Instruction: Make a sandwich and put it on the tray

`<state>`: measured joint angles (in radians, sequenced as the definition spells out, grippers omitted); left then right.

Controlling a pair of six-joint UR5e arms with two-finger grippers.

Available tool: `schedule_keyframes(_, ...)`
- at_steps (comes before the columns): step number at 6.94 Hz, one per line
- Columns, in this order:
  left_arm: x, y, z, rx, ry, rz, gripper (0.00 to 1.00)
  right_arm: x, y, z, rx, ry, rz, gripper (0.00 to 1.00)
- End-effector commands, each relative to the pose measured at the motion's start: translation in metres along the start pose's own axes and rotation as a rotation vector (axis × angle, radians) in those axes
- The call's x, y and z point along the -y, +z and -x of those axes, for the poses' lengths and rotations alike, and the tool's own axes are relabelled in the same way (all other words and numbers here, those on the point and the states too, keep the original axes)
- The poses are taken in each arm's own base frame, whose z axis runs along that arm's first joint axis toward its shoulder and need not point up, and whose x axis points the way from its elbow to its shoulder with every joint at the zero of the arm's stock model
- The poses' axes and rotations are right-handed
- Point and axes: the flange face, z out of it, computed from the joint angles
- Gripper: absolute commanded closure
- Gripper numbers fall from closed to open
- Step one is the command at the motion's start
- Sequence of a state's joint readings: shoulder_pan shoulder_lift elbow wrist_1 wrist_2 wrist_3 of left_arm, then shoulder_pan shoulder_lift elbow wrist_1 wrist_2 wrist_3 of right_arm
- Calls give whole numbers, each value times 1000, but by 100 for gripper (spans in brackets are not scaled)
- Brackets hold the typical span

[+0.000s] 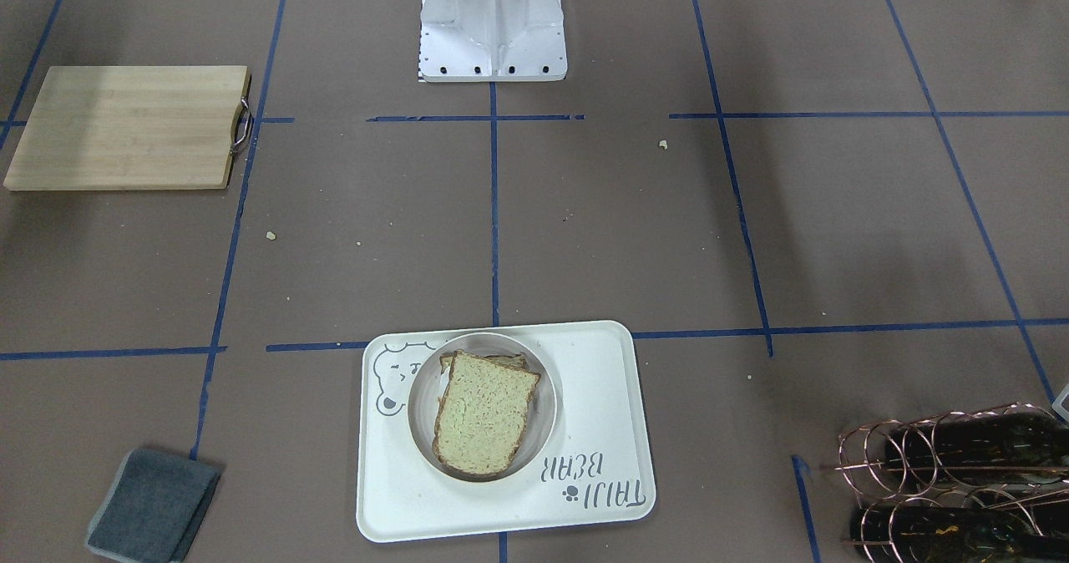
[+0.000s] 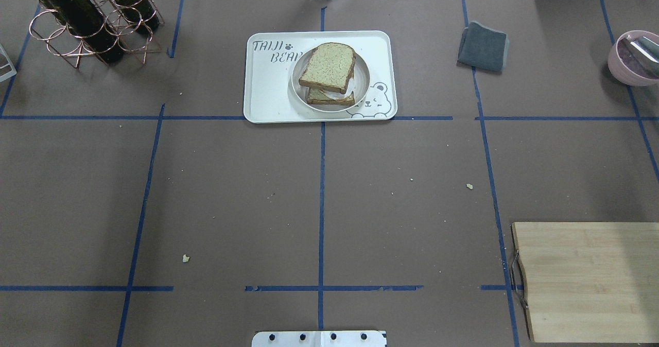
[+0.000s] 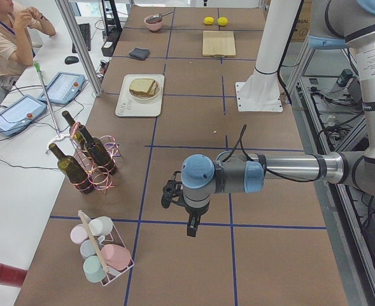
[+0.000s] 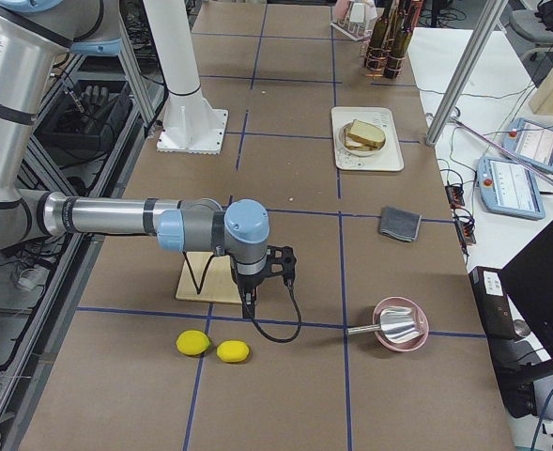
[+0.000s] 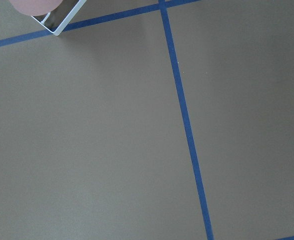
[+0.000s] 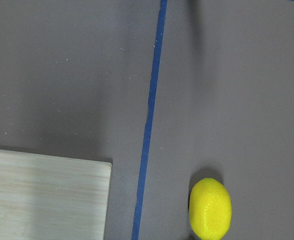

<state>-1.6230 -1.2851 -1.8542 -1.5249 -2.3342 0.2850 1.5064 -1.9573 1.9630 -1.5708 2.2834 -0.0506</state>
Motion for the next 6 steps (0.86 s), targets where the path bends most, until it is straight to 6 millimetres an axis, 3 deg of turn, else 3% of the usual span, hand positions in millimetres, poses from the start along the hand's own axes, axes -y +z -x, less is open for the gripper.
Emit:
schedule_keyframes(1,0,0,0,1,1,-4,0,0,2,-1,-1,3,3,0)
schedule_keyframes(6,1,3,2,4,18,-15,0,-1,4,-3,1,8,8,0)
